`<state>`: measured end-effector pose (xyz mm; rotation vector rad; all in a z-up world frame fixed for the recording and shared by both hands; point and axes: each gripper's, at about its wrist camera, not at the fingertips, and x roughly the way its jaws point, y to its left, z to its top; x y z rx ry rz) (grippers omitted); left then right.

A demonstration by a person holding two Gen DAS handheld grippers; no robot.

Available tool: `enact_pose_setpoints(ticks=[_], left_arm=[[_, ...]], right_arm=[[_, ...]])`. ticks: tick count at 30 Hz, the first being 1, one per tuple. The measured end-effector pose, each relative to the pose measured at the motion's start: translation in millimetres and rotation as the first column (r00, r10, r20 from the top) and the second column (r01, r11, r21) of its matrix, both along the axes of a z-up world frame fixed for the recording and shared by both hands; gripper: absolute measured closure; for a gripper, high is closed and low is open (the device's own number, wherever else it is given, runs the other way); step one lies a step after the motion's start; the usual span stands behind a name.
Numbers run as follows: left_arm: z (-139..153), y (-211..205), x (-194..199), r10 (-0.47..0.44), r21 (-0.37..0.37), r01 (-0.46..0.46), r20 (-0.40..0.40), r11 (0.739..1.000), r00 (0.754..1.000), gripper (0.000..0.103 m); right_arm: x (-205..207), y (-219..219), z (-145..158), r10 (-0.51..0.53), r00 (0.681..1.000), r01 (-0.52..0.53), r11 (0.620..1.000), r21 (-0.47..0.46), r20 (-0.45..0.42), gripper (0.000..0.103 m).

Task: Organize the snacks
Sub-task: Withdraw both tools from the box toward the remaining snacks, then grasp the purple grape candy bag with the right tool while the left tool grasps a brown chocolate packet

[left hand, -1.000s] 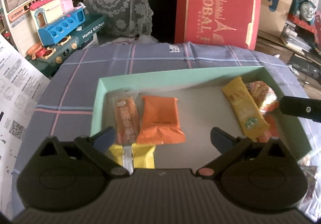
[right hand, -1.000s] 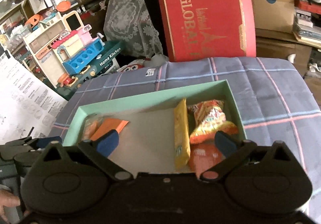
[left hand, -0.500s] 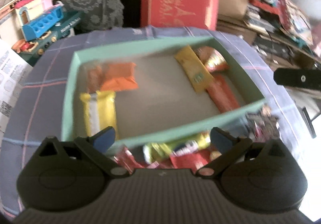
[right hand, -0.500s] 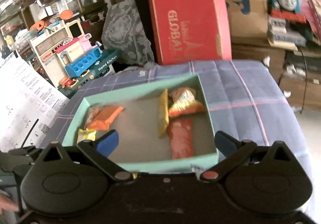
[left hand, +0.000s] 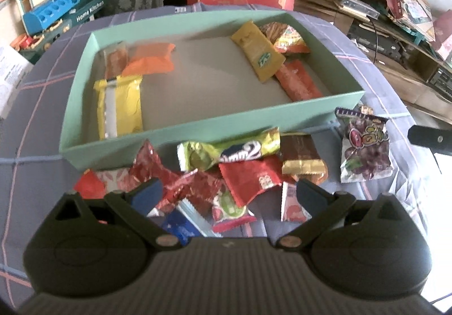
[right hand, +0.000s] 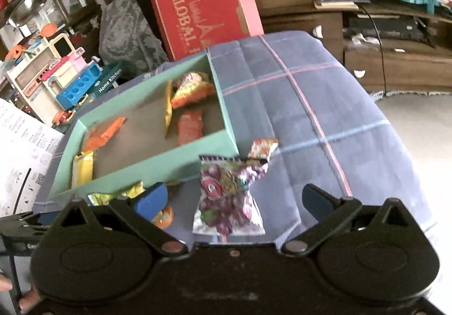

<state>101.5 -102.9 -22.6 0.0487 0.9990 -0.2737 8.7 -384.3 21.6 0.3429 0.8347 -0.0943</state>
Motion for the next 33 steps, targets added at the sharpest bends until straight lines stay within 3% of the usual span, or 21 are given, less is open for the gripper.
enact_pose_setpoints(ticks=[7,18,21,26,29,31,33], left_arm=[[-11.0,-1.6,-3.0,-0.002,-0.017,0.002,-0.015,1.000,1.000,0.000],[-19.7,-10.2,3.7,-0.026,-0.010,0.026,-0.014,1.000,1.000,0.000],[-16.1,-11.8,9.8,-0.023,-0.013,0.023,-0.008,1.000,1.000,0.000],[-12.9,-24.4,19.0,-0.039,-0.019,0.039,-0.006,0.999,0.999,0.000],[-11.1,-42.4,24.9,-0.083,-0.027,0.083,0.001,0.996,0.997,0.012],[-12.3,-56.5,30.1,-0.112,-0.039,0.111,-0.009,0.993,0.994,0.027],[-15.7,-71.6,37.3,-0.148,-0.052,0.146,-0.030,0.988,0.989,0.049]], right_arm=[[8.5,22.2,-16.9,-0.003,1.000,0.003,1.000,-0.019,-0.004,0.000],[48.1,45.0,-48.5,-0.096,0.995,0.095,0.993,-0.067,-0.008,0.002],[58.0,51.1,-61.4,-0.095,0.995,0.092,0.992,-0.081,-0.026,0.012],[51.5,41.8,-68.4,-0.067,0.998,0.066,0.996,-0.066,-0.017,0.050],[37.9,24.4,-67.5,-0.074,0.997,0.073,0.997,-0.022,-0.015,0.054],[25.3,12.1,-68.0,-0.079,0.997,0.079,0.997,-0.002,-0.008,0.054],[12.6,3.3,-68.7,-0.071,0.997,0.071,0.997,0.013,0.002,0.054]])
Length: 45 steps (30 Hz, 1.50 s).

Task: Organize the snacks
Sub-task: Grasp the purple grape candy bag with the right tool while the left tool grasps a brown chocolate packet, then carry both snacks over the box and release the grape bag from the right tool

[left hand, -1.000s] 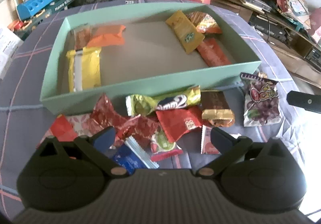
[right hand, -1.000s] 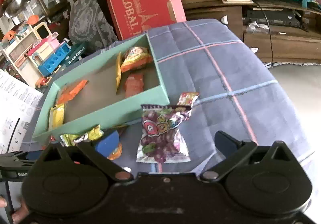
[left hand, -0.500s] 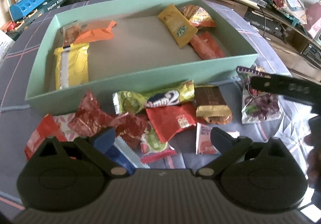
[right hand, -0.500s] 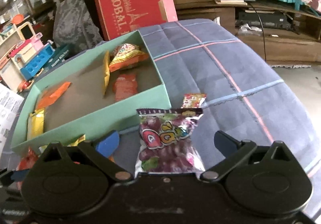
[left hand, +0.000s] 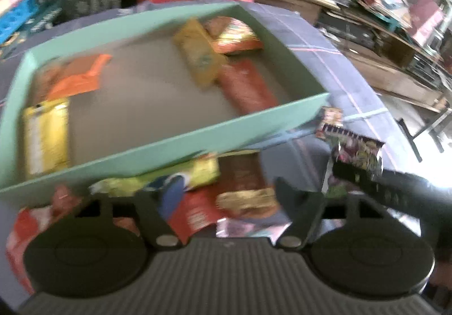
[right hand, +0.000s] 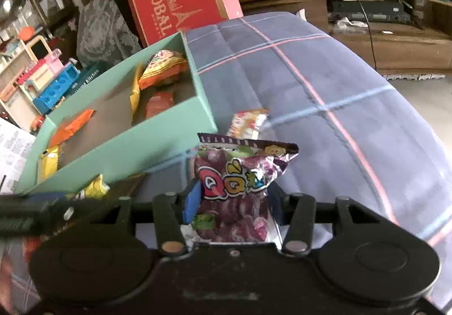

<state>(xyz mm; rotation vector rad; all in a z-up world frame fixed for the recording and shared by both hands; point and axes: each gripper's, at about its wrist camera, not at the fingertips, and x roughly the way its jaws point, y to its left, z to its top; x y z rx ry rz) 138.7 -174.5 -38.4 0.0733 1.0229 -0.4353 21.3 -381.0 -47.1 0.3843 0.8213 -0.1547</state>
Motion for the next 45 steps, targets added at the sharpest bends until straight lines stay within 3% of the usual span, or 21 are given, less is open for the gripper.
enact_pose_setpoints(ticks=[3,7,11,15,23,26,30,31,45], left_arm=[[-8.9,-20.1,7.4,-0.039,0.024,0.040,-0.015,0.999,0.999,0.053],[-25.8,-32.9,16.9,-0.025,0.073,0.028,-0.037,0.997,0.999,0.048],[-25.1,-36.6,3.5,-0.084,0.090,0.084,-0.002,0.992,0.996,0.061],[-24.2,-37.2,-13.3,-0.153,0.068,0.154,-0.020,0.986,0.988,0.061],[-24.5,-45.3,-15.7,-0.171,0.121,0.169,0.001,0.978,0.985,0.060],[-24.4,-49.2,-19.6,-0.189,0.139,0.184,0.024,0.973,0.982,0.065],[-17.8,-42.0,-24.2,-0.183,0.092,0.181,0.016,0.979,0.983,0.066],[-15.0,-39.4,-24.6,-0.181,0.080,0.179,0.014,0.981,0.983,0.066],[15.1,-3.6,-35.3,-0.127,-0.035,0.128,0.046,0.991,0.991,0.066]], right_arm=[[-20.3,-8.9,-1.6,0.023,1.000,-0.024,0.999,0.022,0.013,0.054],[-35.1,-15.3,-1.6,0.033,0.999,-0.034,0.999,0.028,0.024,0.054],[-39.2,-17.3,-0.1,0.022,0.999,-0.024,0.999,0.038,0.038,0.054],[-38.9,-13.5,-0.2,0.015,0.999,-0.017,0.999,0.032,0.050,0.054],[-39.1,-9.4,-0.1,0.011,0.999,-0.011,1.000,0.010,0.054,0.053],[-37.6,-8.9,1.9,0.014,0.999,-0.015,1.000,0.015,0.048,0.063],[-40.4,-17.0,4.1,-0.018,0.999,0.015,0.996,0.084,0.045,0.073],[-40.7,-19.3,4.9,-0.026,0.999,0.022,0.995,0.100,0.041,0.084],[-50.2,-14.1,33.5,-0.060,0.996,0.052,0.991,0.126,0.060,0.084]])
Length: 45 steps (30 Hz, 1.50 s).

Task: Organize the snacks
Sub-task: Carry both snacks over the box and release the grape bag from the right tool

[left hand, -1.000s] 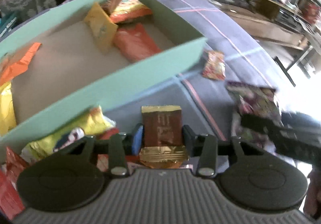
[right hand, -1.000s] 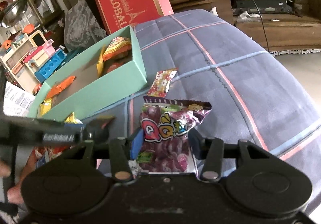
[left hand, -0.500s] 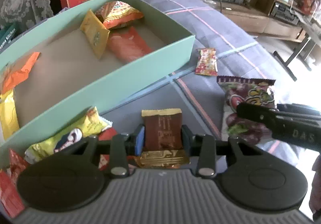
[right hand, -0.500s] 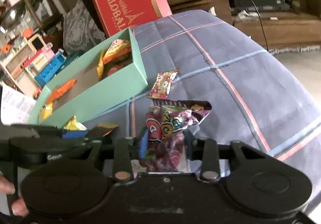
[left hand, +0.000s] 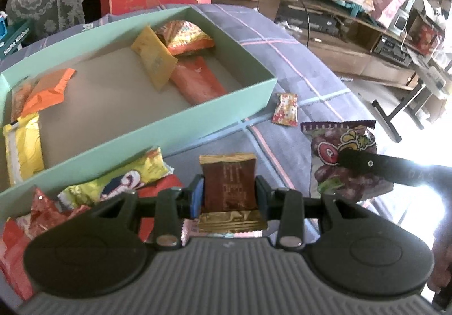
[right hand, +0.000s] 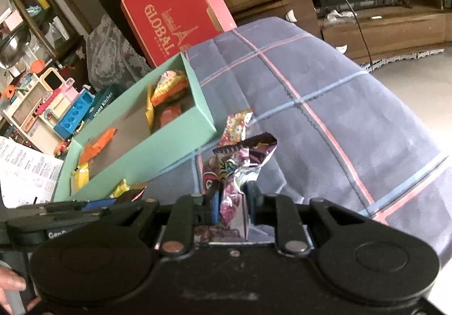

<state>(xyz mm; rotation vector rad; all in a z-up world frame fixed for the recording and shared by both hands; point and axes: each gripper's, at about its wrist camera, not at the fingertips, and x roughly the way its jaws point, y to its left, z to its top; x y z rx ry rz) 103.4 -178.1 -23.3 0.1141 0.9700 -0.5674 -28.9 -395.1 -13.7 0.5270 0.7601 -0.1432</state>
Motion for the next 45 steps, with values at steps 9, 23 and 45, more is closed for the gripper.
enact_pose_setpoints(ticks=[9,23,45], left_arm=[[38.1,38.1,15.6,0.084,-0.075,-0.078,0.079,0.994,0.993,0.066],[57.9,100.7,126.9,0.247,-0.052,-0.242,0.147,0.969,0.958,0.066],[-15.4,78.6,244.4,0.323,0.106,-0.340,0.147,0.935,0.935,0.024]], right_arm=[[34.6,14.9,49.9,0.065,0.996,-0.062,0.997,-0.044,0.069,0.084],[203.3,99.3,78.1,0.320,0.945,-0.311,0.942,-0.128,0.061,0.084],[327.7,131.9,21.8,0.379,0.924,-0.382,0.909,-0.169,-0.052,0.060]])
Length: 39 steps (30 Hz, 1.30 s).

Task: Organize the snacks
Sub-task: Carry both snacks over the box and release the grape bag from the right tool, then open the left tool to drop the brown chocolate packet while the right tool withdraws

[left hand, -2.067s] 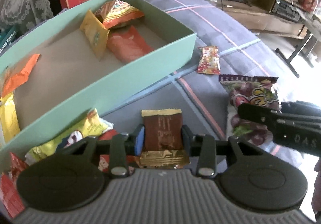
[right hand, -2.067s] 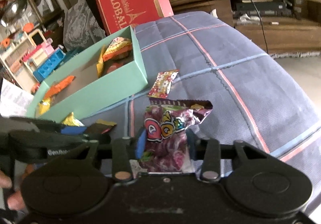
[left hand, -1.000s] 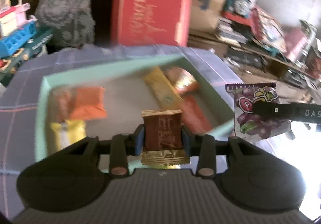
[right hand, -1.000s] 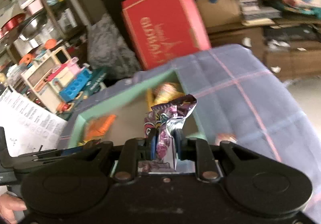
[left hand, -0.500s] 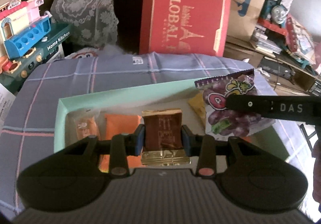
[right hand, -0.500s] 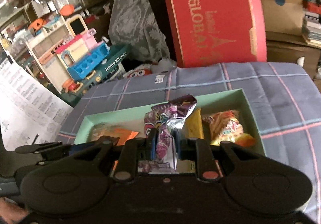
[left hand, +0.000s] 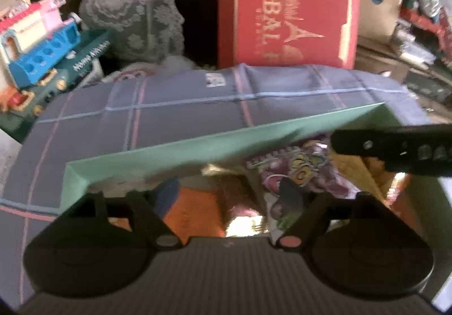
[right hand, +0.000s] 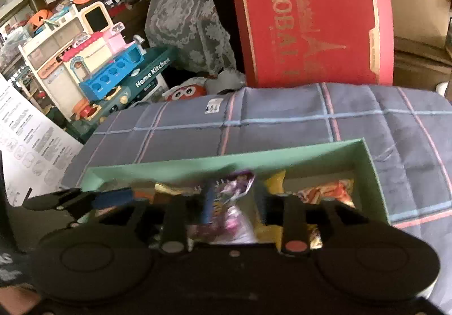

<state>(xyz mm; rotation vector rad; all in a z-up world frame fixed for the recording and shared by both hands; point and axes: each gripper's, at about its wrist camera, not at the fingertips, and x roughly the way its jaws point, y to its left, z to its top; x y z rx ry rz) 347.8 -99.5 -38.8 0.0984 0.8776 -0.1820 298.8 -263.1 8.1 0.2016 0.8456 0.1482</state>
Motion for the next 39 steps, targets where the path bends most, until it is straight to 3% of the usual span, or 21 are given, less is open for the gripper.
enact_pose_setpoints(ticks=[2,4,6,8,16,26,32,39], left_arm=[[-0.5,0.2,-1.5,-0.008,-0.007,0.008,-0.006,1.000,1.000,0.021],[1.4,0.4,-5.1,-0.006,-0.005,0.006,-0.004,1.000,1.000,0.015],[4.7,0.3,-9.6,0.001,0.004,-0.001,0.005,1.000,1.000,0.007],[9.2,1.6,-15.7,0.006,0.003,-0.006,0.006,1.000,1.000,0.002],[29.2,18.3,-59.8,0.024,-0.025,-0.025,-0.005,0.999,1.000,0.000],[49.6,37.3,-137.3,0.015,-0.082,-0.015,-0.002,0.997,1.000,0.000],[47.3,48.7,-182.1,0.011,-0.092,-0.012,-0.012,0.996,1.000,0.000],[33.9,72.0,-221.7,0.031,-0.086,-0.035,-0.045,0.996,0.998,0.000]], right_arm=[[-5.5,0.7,3.8,-0.001,1.000,0.001,1.000,-0.010,0.023,0.025],[-11.7,1.1,8.1,-0.003,0.999,0.004,0.999,-0.034,0.050,0.012],[-16.0,-0.4,11.3,0.001,0.999,0.001,0.999,-0.042,0.048,0.010],[-21.9,-2.0,15.5,0.000,0.999,0.002,0.999,-0.039,0.050,0.000],[-62.2,-12.9,36.7,-0.009,0.999,0.010,1.000,-0.024,0.040,0.000],[-150.2,-25.5,52.3,-0.020,0.998,0.019,1.000,0.023,0.057,0.000],[-199.7,-32.8,52.2,-0.056,0.996,0.054,0.998,0.029,0.068,0.000],[-237.3,-34.5,37.5,-0.070,0.998,0.069,0.993,0.098,0.008,0.000]])
